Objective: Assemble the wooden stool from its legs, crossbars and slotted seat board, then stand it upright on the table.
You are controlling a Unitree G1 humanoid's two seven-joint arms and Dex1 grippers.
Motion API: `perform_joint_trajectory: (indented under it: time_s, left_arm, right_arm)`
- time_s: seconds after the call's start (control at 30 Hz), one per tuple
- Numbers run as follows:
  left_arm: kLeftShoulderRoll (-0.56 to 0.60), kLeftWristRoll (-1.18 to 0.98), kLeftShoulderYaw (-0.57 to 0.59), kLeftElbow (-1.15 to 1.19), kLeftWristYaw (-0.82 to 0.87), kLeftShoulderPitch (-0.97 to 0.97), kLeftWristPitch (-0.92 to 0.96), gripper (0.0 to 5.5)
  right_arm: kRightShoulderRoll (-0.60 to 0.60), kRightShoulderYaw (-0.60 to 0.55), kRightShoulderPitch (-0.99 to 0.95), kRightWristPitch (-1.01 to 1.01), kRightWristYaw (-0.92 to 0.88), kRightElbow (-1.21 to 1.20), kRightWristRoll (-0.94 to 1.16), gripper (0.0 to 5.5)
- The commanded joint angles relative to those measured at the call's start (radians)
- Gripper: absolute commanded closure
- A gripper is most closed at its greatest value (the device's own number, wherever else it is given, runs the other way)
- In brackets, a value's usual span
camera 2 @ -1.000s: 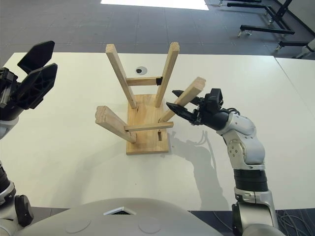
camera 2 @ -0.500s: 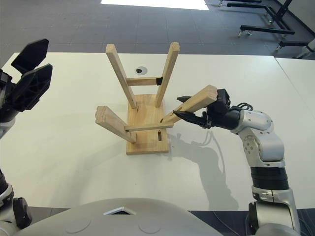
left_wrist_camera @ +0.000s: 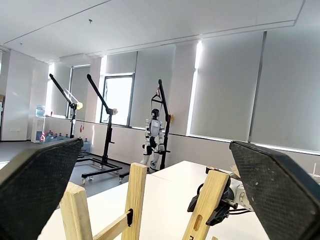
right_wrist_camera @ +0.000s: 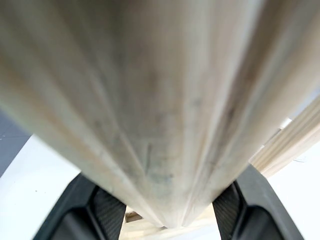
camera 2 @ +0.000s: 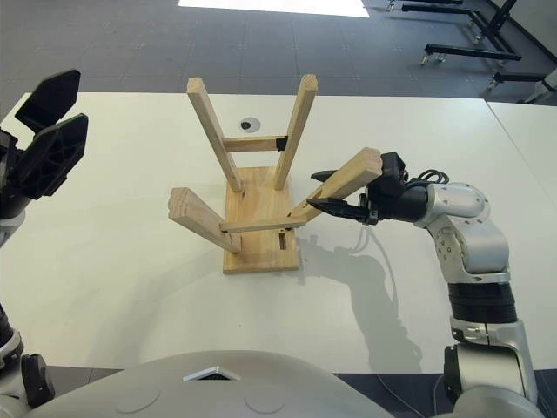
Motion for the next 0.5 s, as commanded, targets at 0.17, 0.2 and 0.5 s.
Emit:
perform_joint_trajectory:
  time_s: [0.17,0.2,0.5]
  left_arm:
    - [0.042,0.001,0.044,0.003,-0.026,0.030,-0.011,0.10]
    - [0.044,0.001,0.046,0.005,-0.029,0.032,-0.012,0.10]
    - [0.060,0.004,0.060,0.053,-0.072,0.047,-0.005,0.10]
  right_arm:
    - [0.032,-0.010,0.064,-0.072,-0.009,0.013,-0.010,3.45]
    - [0.033,-0.013,0.059,-0.075,-0.007,0.010,-0.007,3.45]
    - [0.053,-0.001,0.033,-0.090,0.004,-0.077,0.023,3.45]
